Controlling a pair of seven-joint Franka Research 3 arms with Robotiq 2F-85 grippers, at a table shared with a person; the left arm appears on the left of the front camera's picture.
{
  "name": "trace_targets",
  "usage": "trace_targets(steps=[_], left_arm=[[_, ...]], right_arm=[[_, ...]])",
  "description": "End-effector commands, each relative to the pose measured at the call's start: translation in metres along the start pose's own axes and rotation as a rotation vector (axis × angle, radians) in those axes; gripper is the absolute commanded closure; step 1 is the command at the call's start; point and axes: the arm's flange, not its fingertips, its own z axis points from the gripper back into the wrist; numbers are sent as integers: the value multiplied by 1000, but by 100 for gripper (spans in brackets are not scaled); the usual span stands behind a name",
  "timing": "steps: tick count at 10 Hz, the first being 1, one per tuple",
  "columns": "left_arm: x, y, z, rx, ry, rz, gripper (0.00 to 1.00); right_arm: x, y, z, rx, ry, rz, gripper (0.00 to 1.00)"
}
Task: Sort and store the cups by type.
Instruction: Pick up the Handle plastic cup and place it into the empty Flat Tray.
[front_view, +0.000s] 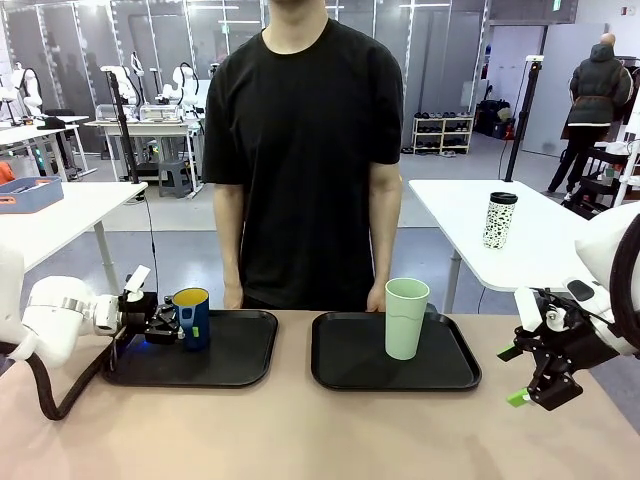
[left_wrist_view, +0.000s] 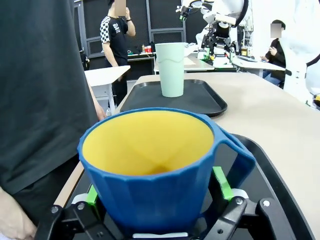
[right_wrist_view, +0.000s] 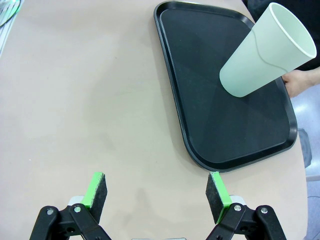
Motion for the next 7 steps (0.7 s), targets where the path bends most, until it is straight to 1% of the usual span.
trace_targets(steps=[1, 2, 5, 7], left_arm=[[-18, -9, 20, 32, 50, 4, 0], [-18, -11, 26, 47, 65, 1, 0], [-20, -21, 45, 78, 64, 4, 0], [-17, -34, 67, 109, 72, -4, 0]], right_arm=[[-1, -1, -2, -10, -5, 5, 0], [-1, -1, -2, -10, -5, 5, 0], [-1, -1, -2, -10, -5, 5, 0], [-1, -1, -2, -10, -5, 5, 0]])
